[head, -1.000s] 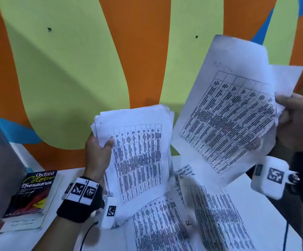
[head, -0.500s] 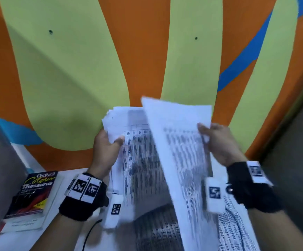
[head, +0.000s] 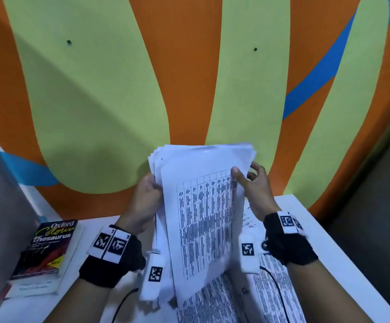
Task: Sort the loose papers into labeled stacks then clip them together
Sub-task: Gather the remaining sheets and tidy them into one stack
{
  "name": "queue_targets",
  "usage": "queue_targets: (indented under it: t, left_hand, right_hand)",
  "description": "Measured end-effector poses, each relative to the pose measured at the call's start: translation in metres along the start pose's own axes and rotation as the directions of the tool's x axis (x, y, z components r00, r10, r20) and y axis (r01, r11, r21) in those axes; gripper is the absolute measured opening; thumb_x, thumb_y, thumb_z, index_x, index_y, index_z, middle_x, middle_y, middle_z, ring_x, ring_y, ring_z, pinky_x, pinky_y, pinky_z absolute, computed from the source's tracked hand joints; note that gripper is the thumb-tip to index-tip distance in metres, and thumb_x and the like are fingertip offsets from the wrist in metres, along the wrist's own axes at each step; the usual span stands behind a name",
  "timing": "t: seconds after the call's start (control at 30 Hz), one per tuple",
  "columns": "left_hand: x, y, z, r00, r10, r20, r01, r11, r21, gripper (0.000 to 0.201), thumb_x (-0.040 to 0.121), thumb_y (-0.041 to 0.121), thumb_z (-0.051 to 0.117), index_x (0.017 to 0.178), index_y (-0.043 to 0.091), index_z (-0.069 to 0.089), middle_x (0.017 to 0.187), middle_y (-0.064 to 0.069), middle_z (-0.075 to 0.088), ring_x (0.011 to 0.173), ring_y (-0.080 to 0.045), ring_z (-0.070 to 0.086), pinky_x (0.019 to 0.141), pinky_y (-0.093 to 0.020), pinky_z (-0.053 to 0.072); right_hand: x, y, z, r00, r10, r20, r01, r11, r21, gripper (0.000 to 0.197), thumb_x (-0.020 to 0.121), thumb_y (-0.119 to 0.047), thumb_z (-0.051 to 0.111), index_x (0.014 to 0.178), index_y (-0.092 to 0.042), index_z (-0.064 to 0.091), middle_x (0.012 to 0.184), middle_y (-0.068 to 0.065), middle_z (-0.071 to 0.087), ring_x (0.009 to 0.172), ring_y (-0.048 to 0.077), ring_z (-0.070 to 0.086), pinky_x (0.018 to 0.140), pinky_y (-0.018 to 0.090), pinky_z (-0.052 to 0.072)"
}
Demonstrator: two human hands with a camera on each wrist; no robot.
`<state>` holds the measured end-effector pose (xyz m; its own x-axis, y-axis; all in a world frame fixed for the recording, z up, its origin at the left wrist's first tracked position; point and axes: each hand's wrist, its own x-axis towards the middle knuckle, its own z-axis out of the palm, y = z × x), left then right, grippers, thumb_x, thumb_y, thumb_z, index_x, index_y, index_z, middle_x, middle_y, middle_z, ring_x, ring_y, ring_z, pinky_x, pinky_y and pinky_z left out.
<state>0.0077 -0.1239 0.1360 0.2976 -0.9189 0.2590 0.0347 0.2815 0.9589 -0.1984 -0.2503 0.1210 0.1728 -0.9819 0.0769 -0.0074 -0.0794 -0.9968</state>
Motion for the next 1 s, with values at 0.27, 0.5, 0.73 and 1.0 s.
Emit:
queue_targets:
  t: [0.27,0.5,0.73,1.0]
  left_hand:
    - [-0.004,0.0,-0.003,0.996,0.005,-0.085,-0.005,1.0,0.001,0.022,0.092,0.008,0.054,0.1,0.021,0.07,0.096,0.005,0.075,0.088,-0.012,0.07,0.073,-0.032,0.055]
    - [-0.02,-0.004,0.002,0.94,0.18,-0.289,-0.085,0.946,0.313,0.06,0.079,0.021,0.073,0.126,0.001,0.041,0.097,-0.003,0.064,0.093,-0.015,0.063,0.085,-0.037,0.052]
    - [-0.016,-0.002,-0.014,0.882,0.309,-0.355,-0.16,0.906,0.391,0.049,0.084,0.009,0.067,0.127,0.002,0.047,0.121,-0.007,0.062,0.116,-0.013,0.058,0.102,-0.032,0.046]
    - [-0.028,0.011,0.005,0.884,0.369,-0.285,-0.258,0.896,0.361,0.043,0.088,0.003,0.063,0.123,0.018,0.042,0.117,0.006,0.058,0.104,0.012,0.057,0.088,-0.009,0.045]
  right_hand:
    - [-0.006,0.003,0.015,0.988,-0.14,-0.071,0.142,0.99,0.019,0.028,0.093,-0.031,0.059,0.077,-0.008,0.057,0.064,-0.015,0.056,0.056,0.0,0.044,0.055,0.017,0.036]
    - [-0.02,-0.011,0.032,0.887,-0.324,-0.329,0.357,0.933,0.045,0.019,0.089,-0.028,0.065,0.086,-0.017,0.05,0.069,-0.008,0.048,0.054,-0.003,0.042,0.055,0.018,0.036]
    - [-0.043,-0.013,0.009,0.919,-0.379,0.106,0.392,0.906,-0.162,0.039,0.077,-0.003,0.077,0.102,-0.017,0.051,0.077,-0.015,0.054,0.065,-0.01,0.054,0.06,0.007,0.042]
    - [-0.058,-0.019,0.016,0.861,-0.486,-0.147,0.475,0.873,-0.106,0.027,0.079,0.0,0.073,0.096,-0.004,0.052,0.074,-0.007,0.056,0.061,-0.005,0.055,0.057,0.001,0.039]
